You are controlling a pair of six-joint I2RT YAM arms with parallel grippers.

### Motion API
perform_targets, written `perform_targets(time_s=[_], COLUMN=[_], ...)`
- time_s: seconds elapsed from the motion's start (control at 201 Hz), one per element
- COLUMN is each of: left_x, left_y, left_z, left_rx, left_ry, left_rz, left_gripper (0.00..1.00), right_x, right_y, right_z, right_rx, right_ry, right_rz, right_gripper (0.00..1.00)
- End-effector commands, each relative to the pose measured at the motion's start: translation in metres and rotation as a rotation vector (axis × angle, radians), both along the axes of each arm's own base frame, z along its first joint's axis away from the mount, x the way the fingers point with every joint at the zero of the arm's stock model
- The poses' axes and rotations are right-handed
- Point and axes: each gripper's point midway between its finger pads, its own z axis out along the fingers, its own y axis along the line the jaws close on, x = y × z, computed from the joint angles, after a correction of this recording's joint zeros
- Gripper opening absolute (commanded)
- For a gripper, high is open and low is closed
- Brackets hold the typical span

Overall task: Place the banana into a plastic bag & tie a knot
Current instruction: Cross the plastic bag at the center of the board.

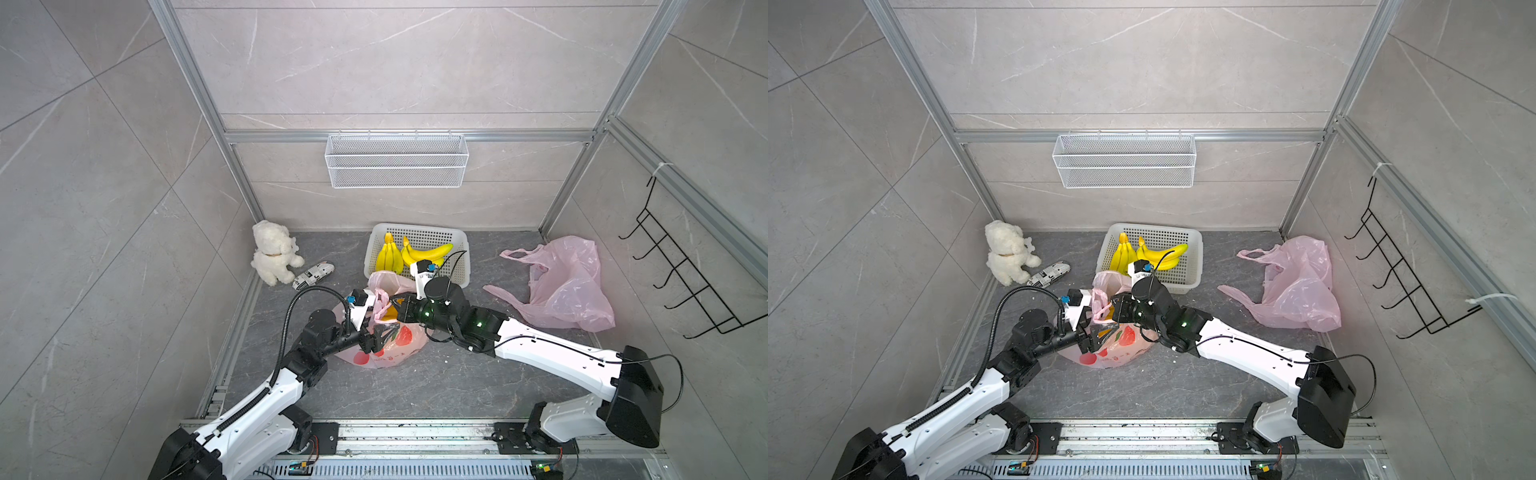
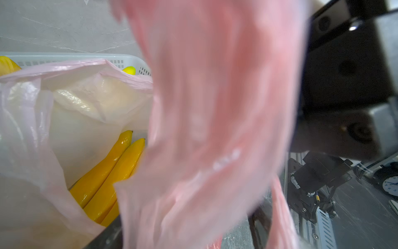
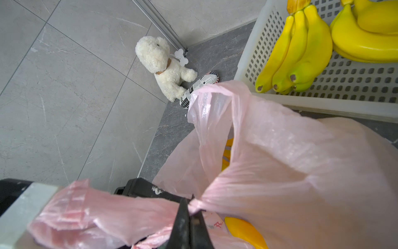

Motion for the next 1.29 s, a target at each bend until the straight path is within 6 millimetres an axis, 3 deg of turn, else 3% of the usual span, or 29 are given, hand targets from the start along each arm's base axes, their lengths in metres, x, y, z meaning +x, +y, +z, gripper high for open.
perform_targets(time_s=[0.0, 0.209, 0.478, 0.597, 0.737, 0.811, 0.911, 1.075, 1.284], left_x=[0.002, 0.019, 0.035, 0.034, 0.033, 0.032, 0.031, 0.028, 0.020], left_y=[-0.010, -0.010, -0.010, -0.014, -0.014, -0.012, -0.009, -0.004, -0.003], left_z=[0.029, 0.034, 0.049, 0.053, 0.051, 0.051, 0.051, 0.045, 0.036], left_rx=[-0.070, -0.105, -0.150, -0.148, -0.131, -0.124, -0.114, -0.064, 0.001], left_ry=[-0.066, -0.078, -0.123, -0.131, -0.125, -0.123, -0.127, -0.131, -0.127], left_rz=[-0.029, 0.041, 0.098, 0.072, 0.065, 0.074, 0.088, 0.102, 0.065], left_gripper=[0.73, 0.73, 0.70, 0.56, 0.22, 0.08, 0.00, 0.00, 0.00], right_x=[-0.001, -0.006, -0.020, -0.022, -0.019, -0.018, -0.018, -0.024, -0.020], right_y=[0.010, 0.015, 0.017, 0.014, 0.007, 0.002, -0.004, -0.025, -0.061], right_z=[0.017, 0.015, -0.001, -0.005, -0.001, 0.003, 0.008, 0.031, 0.066], right_rx=[0.056, 0.055, 0.048, 0.037, 0.018, 0.004, -0.010, -0.060, -0.180], right_ry=[-0.009, -0.006, 0.032, 0.036, 0.013, -0.003, -0.025, -0.100, -0.217], right_rz=[0.013, 0.030, 0.048, 0.044, 0.021, 0.004, -0.002, 0.009, -0.005], right_gripper=[0.00, 0.00, 0.00, 0.00, 0.00, 0.00, 0.00, 0.28, 0.43])
